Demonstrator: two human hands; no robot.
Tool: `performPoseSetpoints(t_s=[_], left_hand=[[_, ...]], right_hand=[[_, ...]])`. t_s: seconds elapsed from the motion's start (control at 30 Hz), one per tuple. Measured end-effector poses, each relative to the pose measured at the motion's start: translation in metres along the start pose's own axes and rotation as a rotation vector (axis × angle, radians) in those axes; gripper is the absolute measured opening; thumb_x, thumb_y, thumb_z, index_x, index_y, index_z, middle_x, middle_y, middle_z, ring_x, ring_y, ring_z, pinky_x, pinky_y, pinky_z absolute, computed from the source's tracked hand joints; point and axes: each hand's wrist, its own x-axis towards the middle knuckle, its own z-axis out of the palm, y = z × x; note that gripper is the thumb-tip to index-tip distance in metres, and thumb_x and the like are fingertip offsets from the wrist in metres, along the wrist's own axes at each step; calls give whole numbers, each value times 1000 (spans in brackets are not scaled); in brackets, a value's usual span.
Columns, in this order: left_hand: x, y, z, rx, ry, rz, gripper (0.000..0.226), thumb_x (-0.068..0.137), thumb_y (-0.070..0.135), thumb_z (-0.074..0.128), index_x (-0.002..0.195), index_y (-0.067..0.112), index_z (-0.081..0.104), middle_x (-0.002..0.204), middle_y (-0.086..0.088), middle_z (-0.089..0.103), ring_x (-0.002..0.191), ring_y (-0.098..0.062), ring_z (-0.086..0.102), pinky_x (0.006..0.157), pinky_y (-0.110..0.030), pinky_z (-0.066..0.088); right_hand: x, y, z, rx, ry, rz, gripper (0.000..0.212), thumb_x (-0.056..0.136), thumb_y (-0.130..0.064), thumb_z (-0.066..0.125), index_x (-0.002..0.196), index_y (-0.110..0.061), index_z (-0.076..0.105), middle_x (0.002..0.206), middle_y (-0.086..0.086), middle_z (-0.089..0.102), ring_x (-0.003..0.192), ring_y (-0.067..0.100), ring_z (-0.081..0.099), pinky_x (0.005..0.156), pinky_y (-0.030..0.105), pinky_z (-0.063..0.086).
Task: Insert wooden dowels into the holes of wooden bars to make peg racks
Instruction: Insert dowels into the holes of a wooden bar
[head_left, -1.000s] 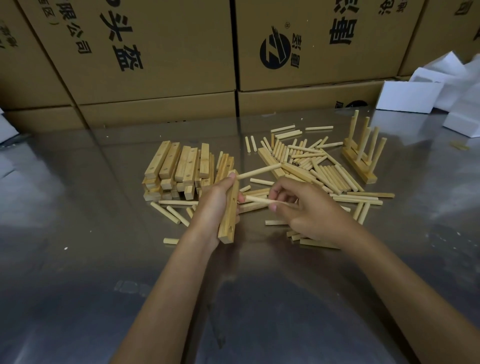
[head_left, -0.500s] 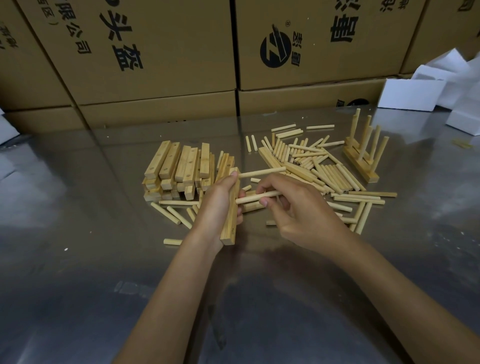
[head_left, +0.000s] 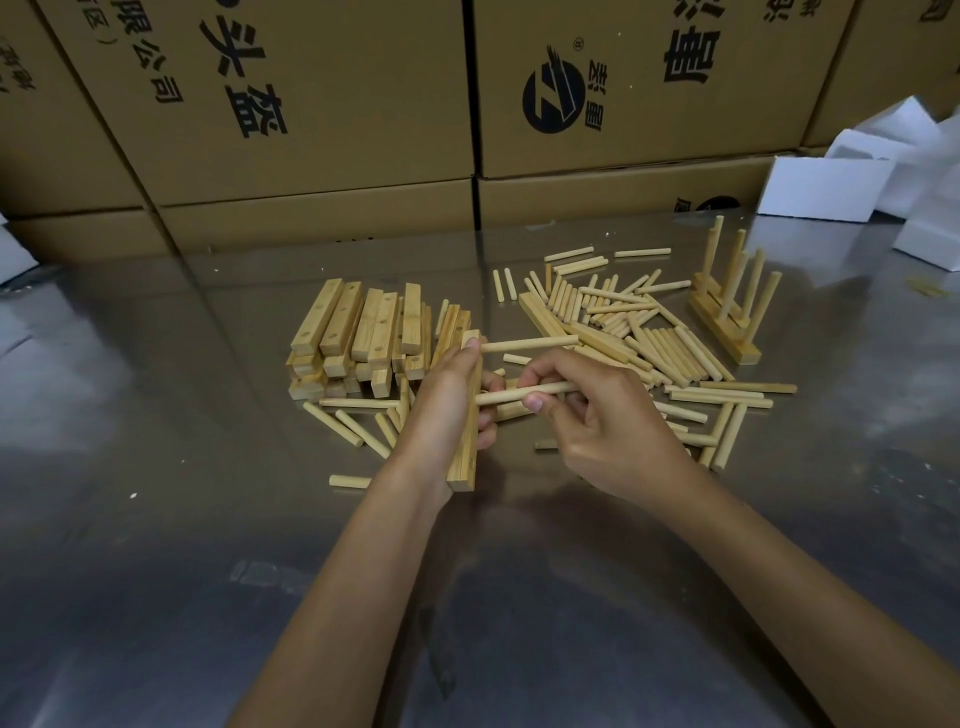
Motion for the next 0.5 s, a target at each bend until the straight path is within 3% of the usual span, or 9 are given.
performPoseSetpoints(t_s=[0.07,0.17,0.27,0.4,0.5], left_hand=[[0,-2,1,-5,-8,22,30,103,43,45,115,20,61,66,2,53,42,-8,42,36,-20,31],[1,-3,2,-35,-22,28,28,104,40,44,119,23,60,62,4,52,41,-8,41,35,-21,29],[0,-3,4,-33,-23,29,25,106,38,41,114,23,59,60,4,50,41,-9,39,36,-20,27],[0,-3,4,-34,-28,26,25,106,38,40,118,23,57,61,2,48,41,-9,38,37,-19,27],[0,-4,4,-21,-20,34,27,106,38,40,120,21,56,61,3,48,41,-9,37,37,-19,27]], right_hand=[[0,0,1,5,2,18,9,92,-8,64,96,-17,64,62,-9,51,47,8,37,46,20,25],[0,1,1,29,-6,49,8,92,-9,64,95,-16,64,68,4,59,46,8,35,47,29,27],[0,1,3,47,9,68,9,91,-8,65,93,-16,65,60,-4,52,44,8,32,45,26,24],[1,1,4,61,3,90,9,90,-9,64,90,-17,64,63,14,57,44,10,30,46,29,23],[0,2,6,63,28,108,10,89,-8,65,87,-18,64,53,1,47,42,8,27,44,28,21]])
